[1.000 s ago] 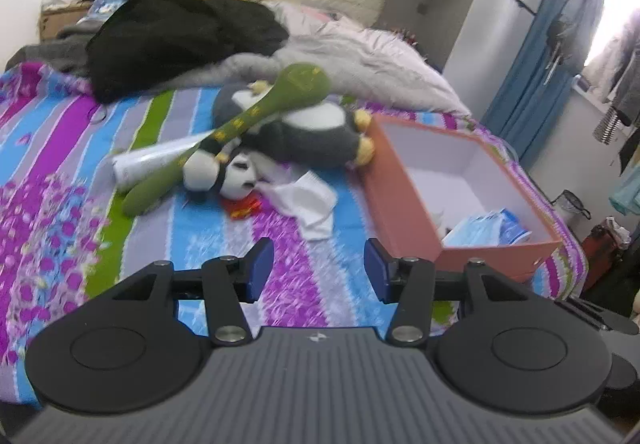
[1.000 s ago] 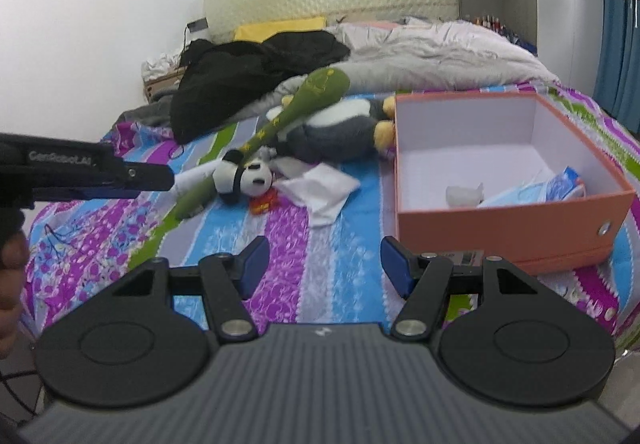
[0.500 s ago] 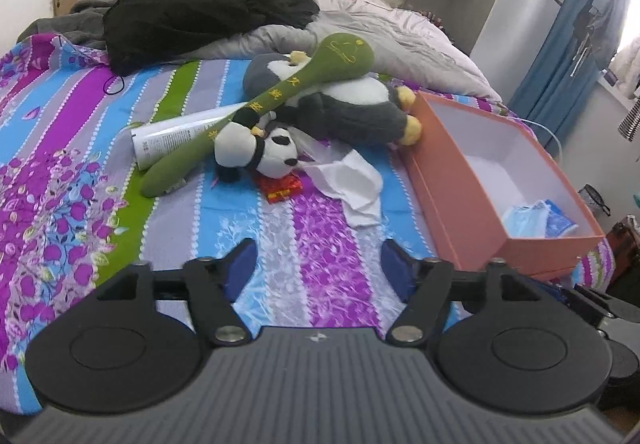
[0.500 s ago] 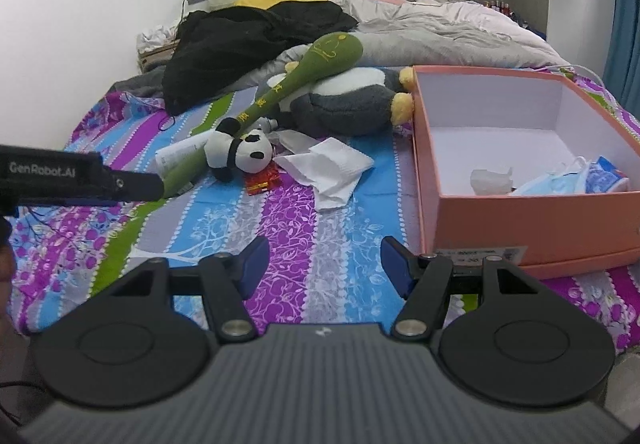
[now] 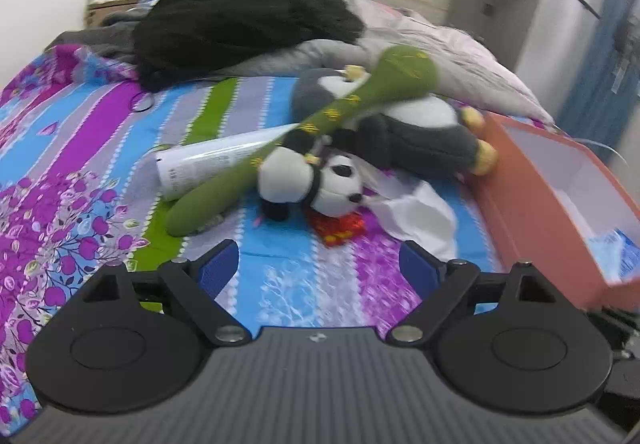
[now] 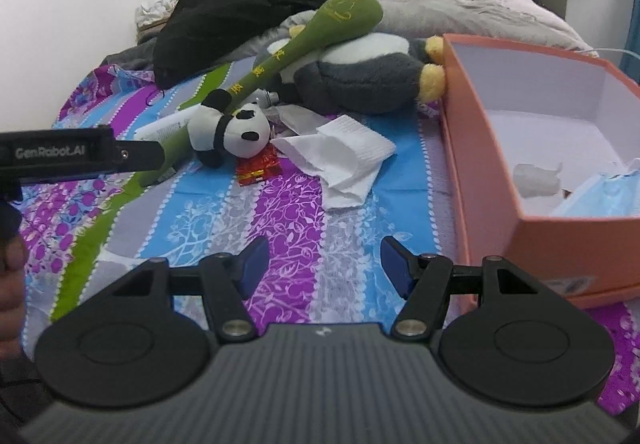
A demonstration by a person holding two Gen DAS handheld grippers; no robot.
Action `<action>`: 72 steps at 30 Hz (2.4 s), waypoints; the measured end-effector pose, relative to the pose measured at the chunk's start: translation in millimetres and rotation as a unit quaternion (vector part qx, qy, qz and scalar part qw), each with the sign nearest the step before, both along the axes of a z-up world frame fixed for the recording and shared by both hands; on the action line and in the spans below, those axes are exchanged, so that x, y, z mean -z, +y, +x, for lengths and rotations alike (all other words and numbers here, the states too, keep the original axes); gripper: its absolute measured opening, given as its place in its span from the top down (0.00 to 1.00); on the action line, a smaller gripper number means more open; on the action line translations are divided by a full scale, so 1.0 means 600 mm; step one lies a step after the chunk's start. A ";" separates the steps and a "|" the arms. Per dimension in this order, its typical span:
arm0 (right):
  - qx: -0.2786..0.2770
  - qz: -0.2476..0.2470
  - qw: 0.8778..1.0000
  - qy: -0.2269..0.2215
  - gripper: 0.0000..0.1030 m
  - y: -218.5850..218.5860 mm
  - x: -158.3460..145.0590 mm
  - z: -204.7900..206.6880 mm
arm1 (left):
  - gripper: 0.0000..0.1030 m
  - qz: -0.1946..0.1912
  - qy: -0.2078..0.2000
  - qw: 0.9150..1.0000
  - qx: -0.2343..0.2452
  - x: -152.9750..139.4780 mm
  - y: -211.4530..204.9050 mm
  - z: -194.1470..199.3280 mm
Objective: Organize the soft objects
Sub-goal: 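Move the left tool to the small panda plush while the right tool approaches the white towel, then close the left gripper on the panda plush while the right gripper pinches the white towel, then lift the panda plush with the left tool while the right tool lifts the towel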
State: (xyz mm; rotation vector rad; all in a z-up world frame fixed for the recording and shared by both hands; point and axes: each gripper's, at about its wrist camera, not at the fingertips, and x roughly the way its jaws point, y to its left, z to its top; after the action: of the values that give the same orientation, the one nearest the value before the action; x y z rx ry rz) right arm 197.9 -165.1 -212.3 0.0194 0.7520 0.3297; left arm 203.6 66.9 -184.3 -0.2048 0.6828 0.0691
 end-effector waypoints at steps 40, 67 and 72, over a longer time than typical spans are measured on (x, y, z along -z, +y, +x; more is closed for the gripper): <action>0.003 -0.046 0.999 -0.016 0.90 0.040 0.100 0.204 | 0.48 -0.233 0.053 0.967 -0.091 0.121 0.047 0.226; -0.014 -0.062 0.998 -0.001 0.90 -0.003 0.048 0.002 | 0.53 -0.180 0.124 0.975 0.046 0.071 -0.007 0.017; 0.004 -0.069 0.998 0.005 0.90 -0.006 0.052 -0.035 | 0.53 -0.156 0.156 0.973 0.063 0.082 -0.026 -0.017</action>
State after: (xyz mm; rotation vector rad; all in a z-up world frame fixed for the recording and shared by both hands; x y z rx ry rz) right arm 177.0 -168.8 -243.3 -0.1051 0.7837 0.2695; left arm 193.3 51.5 -233.3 -0.4580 1.0195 -0.1316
